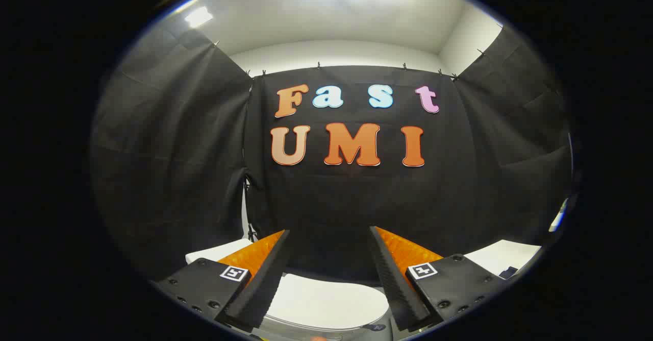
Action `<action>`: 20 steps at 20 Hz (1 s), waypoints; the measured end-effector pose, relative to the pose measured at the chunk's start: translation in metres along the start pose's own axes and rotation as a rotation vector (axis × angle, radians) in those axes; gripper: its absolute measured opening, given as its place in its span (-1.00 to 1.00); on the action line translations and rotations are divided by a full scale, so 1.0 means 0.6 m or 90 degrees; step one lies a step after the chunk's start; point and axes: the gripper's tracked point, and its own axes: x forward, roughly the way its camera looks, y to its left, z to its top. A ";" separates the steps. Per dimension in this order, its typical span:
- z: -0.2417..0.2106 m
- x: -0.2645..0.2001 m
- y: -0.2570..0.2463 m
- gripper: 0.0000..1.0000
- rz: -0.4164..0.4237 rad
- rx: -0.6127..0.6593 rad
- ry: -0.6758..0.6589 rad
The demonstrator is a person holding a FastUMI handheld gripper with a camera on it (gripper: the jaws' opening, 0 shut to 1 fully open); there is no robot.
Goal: Open the toilet lid.
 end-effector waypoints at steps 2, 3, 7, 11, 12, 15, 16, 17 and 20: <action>0.002 -0.002 -0.002 0.96 -0.001 0.002 -0.001; 0.005 -0.003 -0.002 0.96 -0.001 0.003 -0.003; 0.011 -0.001 0.001 0.96 0.001 0.004 -0.008; 0.017 -0.003 0.002 0.95 0.001 0.001 -0.010; 0.014 -0.003 0.002 0.95 0.001 0.001 -0.008; 0.006 0.000 0.002 0.96 0.001 0.000 -0.003; 0.002 0.000 0.001 0.96 0.001 0.002 -0.001; -0.001 0.000 0.000 0.96 0.001 0.004 0.000; -0.017 0.003 -0.006 0.96 0.001 0.012 0.004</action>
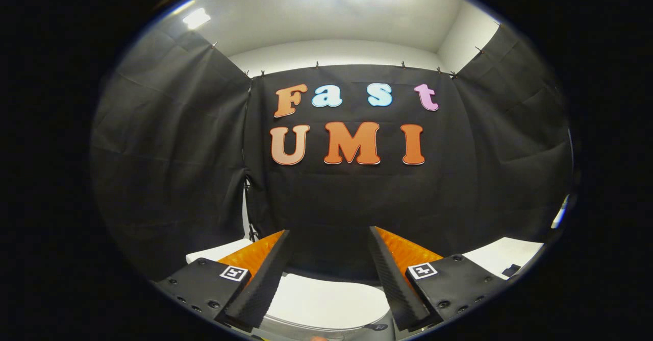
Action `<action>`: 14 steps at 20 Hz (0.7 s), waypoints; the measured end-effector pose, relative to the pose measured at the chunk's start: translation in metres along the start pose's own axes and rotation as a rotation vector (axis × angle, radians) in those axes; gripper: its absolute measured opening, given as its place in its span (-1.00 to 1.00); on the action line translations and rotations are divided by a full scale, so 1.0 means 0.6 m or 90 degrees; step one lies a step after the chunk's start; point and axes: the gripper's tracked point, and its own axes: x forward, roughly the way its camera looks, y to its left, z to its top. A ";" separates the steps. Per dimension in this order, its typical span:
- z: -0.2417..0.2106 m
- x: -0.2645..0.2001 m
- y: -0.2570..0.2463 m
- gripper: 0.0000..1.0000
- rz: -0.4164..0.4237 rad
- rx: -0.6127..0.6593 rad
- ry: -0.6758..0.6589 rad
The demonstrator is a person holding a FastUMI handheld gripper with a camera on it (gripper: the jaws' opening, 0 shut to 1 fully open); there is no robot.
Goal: Open the toilet lid.
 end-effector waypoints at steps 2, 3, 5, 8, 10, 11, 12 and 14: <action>-0.011 0.001 -0.003 0.96 0.001 0.008 0.004; -0.016 0.002 -0.005 0.96 0.001 0.011 0.005; -0.031 0.005 -0.011 0.96 0.003 0.016 0.008; -0.059 0.013 -0.022 0.96 0.002 0.032 0.014; -0.092 0.020 -0.030 0.96 0.001 0.052 0.022; -0.110 0.023 -0.034 0.96 0.000 0.058 0.028; -0.135 0.022 -0.037 0.96 0.000 0.066 0.038; -0.182 0.026 -0.046 0.96 0.002 0.091 0.053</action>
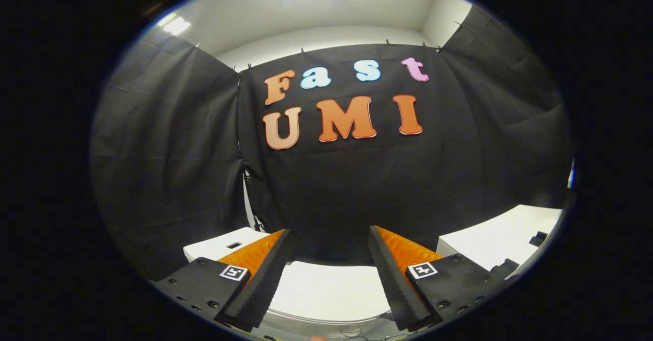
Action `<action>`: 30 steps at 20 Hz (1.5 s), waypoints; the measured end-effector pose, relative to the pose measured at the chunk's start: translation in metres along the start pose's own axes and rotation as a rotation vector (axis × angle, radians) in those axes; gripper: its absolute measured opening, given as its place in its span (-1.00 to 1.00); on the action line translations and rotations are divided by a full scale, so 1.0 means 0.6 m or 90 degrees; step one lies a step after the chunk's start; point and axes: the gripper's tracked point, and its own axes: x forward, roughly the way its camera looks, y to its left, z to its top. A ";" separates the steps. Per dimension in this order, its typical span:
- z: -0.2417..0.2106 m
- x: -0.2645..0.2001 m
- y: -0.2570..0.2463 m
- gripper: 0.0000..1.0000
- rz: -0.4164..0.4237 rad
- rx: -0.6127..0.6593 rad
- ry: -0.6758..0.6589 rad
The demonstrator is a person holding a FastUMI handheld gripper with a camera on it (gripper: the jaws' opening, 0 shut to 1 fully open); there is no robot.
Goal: Open the toilet lid.
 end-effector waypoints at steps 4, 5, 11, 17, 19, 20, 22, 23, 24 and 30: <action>-0.090 0.006 -0.049 1.00 -0.013 0.082 0.006; -0.123 0.003 -0.068 0.99 -0.024 0.107 0.021; -0.256 -0.018 -0.199 0.97 -0.141 0.250 0.058; -0.384 -0.036 -0.255 0.97 -0.223 0.373 0.099; -0.415 -0.037 -0.270 0.98 -0.242 0.406 0.108; -0.428 -0.036 -0.275 0.98 -0.249 0.425 0.108; -0.458 -0.030 -0.292 0.98 -0.271 0.462 0.108; -0.474 -0.027 -0.300 0.98 -0.281 0.484 0.107; -0.488 -0.025 -0.308 0.98 -0.295 0.510 0.107; -0.565 -0.032 -0.364 0.98 -0.374 0.630 0.087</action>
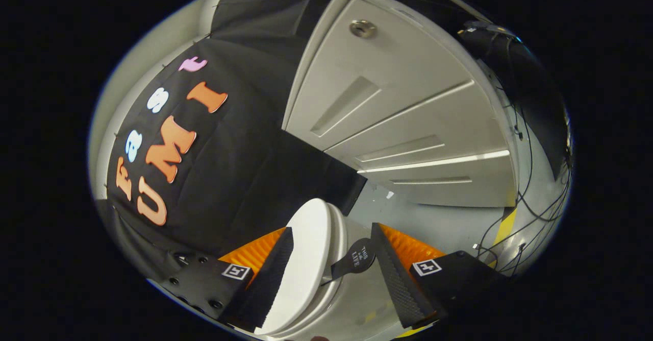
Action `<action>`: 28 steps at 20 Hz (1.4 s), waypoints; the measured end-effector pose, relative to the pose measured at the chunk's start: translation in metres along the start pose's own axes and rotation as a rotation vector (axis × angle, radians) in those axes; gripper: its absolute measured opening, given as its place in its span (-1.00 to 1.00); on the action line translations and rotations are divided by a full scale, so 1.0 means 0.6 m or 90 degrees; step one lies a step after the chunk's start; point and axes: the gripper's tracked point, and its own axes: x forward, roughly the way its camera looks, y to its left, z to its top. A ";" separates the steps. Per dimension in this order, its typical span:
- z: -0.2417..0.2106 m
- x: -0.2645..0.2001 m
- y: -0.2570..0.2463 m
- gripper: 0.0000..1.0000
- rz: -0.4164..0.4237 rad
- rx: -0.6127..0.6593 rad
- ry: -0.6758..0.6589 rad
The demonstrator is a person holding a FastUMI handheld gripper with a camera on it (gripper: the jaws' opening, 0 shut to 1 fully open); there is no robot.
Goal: Open the toilet lid.
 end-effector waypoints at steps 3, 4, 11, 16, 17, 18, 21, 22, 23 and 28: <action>-0.010 0.012 -0.036 0.97 -0.026 0.028 0.017; -0.015 0.014 -0.036 0.96 -0.021 0.040 0.022; -0.039 0.027 -0.023 0.07 -0.009 0.100 0.029; -0.035 0.026 -0.027 -0.82 0.003 0.199 0.023; -0.034 0.023 -0.027 -0.82 0.004 0.209 0.022; -0.032 0.025 -0.025 -0.83 0.000 0.207 0.020; -0.027 0.019 -0.006 -0.83 -0.009 0.193 0.029; -0.022 0.018 0.004 -0.83 -0.003 0.190 0.026; -0.017 0.014 0.014 -0.83 0.004 0.184 0.022; 0.006 -0.007 0.084 -0.83 0.030 0.119 0.002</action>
